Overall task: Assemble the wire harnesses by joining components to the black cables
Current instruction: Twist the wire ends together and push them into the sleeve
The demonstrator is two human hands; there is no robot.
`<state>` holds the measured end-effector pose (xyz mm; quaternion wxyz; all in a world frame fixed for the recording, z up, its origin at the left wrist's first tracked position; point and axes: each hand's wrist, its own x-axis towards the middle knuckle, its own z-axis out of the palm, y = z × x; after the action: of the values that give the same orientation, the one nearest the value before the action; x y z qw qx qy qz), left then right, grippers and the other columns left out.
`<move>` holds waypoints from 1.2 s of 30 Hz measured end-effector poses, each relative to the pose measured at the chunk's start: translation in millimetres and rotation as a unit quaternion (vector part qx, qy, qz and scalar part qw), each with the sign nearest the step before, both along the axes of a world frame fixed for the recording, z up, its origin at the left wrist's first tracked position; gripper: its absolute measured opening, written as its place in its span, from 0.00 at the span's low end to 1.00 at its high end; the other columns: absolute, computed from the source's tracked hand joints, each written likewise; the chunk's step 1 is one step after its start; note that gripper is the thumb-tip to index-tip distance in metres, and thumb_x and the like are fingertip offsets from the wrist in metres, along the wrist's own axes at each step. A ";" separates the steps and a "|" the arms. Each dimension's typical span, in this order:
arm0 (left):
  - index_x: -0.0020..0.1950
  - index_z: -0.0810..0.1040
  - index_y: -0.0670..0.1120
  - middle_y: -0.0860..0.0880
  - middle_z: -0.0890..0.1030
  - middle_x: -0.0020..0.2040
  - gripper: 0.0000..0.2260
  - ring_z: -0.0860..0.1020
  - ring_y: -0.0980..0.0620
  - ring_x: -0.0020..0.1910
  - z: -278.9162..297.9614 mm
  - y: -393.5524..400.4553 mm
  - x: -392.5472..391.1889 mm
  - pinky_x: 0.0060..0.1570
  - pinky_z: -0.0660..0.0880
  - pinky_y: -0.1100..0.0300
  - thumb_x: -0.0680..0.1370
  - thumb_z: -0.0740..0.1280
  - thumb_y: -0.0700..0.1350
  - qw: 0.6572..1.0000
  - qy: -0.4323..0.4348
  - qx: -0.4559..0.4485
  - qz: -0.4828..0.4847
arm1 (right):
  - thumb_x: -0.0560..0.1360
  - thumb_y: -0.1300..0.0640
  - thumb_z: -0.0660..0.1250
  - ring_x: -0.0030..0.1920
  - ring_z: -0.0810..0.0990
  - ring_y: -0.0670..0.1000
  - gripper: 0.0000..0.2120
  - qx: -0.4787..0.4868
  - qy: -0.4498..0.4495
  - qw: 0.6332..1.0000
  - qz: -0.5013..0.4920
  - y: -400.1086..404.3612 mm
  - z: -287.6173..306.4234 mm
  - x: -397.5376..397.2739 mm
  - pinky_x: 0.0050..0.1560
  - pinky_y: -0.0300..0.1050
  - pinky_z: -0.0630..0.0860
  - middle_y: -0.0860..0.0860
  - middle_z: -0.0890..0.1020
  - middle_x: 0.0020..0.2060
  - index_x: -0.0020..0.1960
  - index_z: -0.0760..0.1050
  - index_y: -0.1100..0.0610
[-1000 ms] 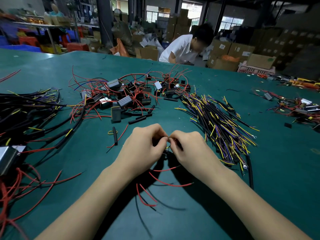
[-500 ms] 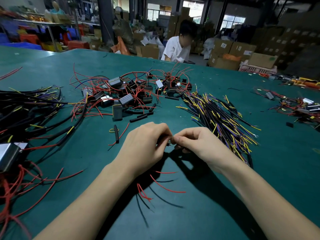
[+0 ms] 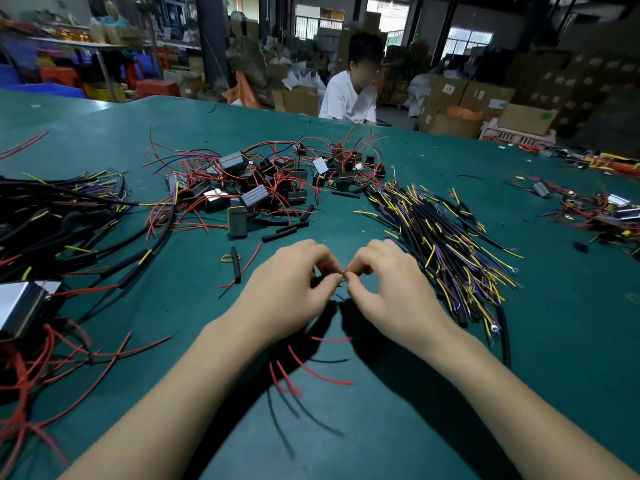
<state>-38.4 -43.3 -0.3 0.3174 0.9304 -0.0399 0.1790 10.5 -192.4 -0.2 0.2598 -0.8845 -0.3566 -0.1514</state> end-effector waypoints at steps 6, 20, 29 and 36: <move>0.49 0.77 0.46 0.50 0.80 0.42 0.05 0.78 0.46 0.43 4.1 -1.1 2.5 0.40 0.70 0.53 0.74 0.66 0.43 0.967 -0.140 0.209 -0.029 | 0.75 0.61 0.68 0.30 0.70 0.42 0.07 0.143 0.244 0.959 0.017 -8.9 8.0 9.9 0.33 0.33 0.66 0.48 0.78 0.30 0.38 0.80 0.57; 0.41 0.80 0.46 0.50 0.79 0.38 0.07 0.77 0.48 0.38 5.9 2.0 0.0 0.36 0.71 0.54 0.76 0.65 0.46 0.952 -0.206 0.217 -0.060 | 0.76 0.60 0.67 0.26 0.70 0.38 0.06 0.129 0.340 0.928 0.083 -21.8 19.2 11.1 0.28 0.28 0.63 0.43 0.77 0.25 0.42 0.81 0.59; 0.42 0.81 0.43 0.52 0.80 0.35 0.05 0.72 0.64 0.30 2.7 -1.2 0.8 0.34 0.66 0.73 0.76 0.69 0.43 0.990 0.010 -0.127 -0.063 | 0.75 0.58 0.67 0.38 0.74 0.49 0.06 0.008 0.054 0.998 0.045 -14.6 10.3 5.0 0.40 0.47 0.71 0.45 0.75 0.35 0.39 0.76 0.52; 0.39 0.81 0.43 0.51 0.80 0.37 0.06 0.75 0.60 0.38 13.1 10.7 4.1 0.45 0.70 0.71 0.76 0.68 0.42 0.934 0.135 -0.325 -0.057 | 0.71 0.67 0.68 0.35 0.74 0.57 0.08 -0.067 -0.298 0.951 0.047 1.3 10.1 -6.3 0.30 0.51 0.70 0.55 0.75 0.34 0.36 0.72 0.60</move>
<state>-34.3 -32.6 12.8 0.6146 0.7879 0.0104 0.0361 4.2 -191.1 9.9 0.0888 -0.7969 -0.4680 -0.3716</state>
